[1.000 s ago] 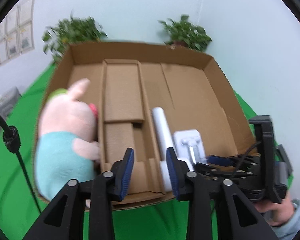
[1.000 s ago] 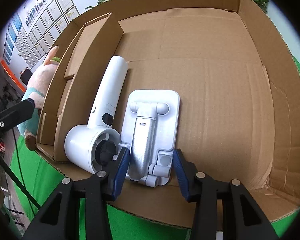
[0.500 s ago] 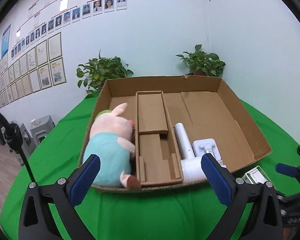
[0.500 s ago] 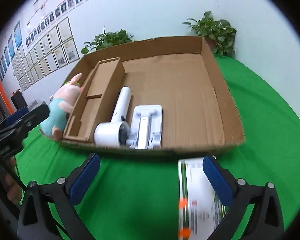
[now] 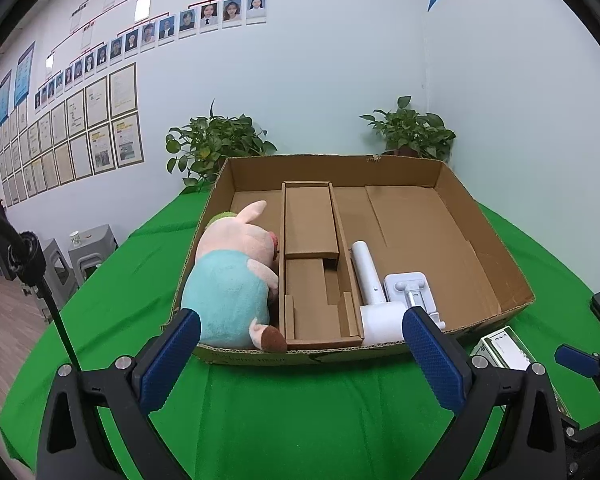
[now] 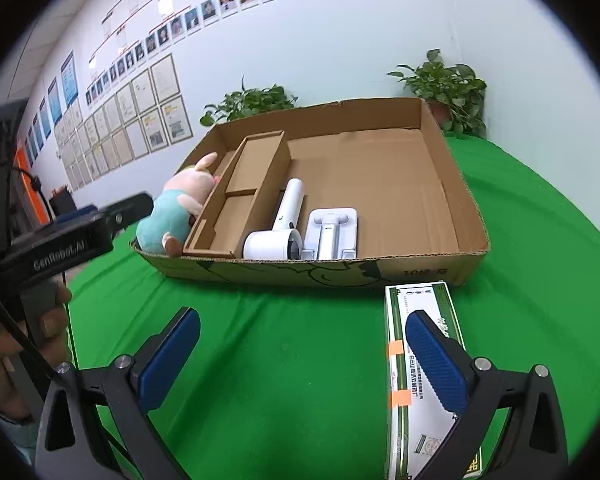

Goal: Organize objects
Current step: 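Move the right gripper to the green-and-white medicine box and grasp it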

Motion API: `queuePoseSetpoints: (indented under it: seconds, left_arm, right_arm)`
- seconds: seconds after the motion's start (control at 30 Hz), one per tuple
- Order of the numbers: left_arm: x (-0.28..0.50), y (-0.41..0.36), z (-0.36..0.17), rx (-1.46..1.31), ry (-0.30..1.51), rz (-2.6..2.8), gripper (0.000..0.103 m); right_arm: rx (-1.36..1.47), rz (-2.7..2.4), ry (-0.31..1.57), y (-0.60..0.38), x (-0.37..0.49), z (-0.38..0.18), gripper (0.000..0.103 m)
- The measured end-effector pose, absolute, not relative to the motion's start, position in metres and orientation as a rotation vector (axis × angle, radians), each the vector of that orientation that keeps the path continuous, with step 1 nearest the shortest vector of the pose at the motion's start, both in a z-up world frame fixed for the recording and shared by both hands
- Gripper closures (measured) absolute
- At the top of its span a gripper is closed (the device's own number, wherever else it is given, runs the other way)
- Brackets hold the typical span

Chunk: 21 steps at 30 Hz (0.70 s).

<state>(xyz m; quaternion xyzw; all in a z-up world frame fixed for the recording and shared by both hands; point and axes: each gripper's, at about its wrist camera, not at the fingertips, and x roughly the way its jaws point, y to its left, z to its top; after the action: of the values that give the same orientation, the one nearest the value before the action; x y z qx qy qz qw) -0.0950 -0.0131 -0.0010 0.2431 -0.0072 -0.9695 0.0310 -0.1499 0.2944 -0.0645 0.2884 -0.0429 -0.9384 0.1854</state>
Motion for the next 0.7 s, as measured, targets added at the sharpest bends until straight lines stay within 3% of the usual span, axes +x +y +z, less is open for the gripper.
queuePoseSetpoints:
  seconds: [0.63,0.7]
  left_arm:
    - [-0.109,-0.004,-0.010,0.790,0.006,-3.008,0.001]
    - [-0.109,-0.004,-0.010,0.775,0.006,-3.013,0.001]
  right_arm:
    - [0.752,-2.680,-0.057,0.289,-0.141,-0.067,0.001]
    - [0.761,-2.695,-0.032,0.290,-0.143,-0.068,0.016]
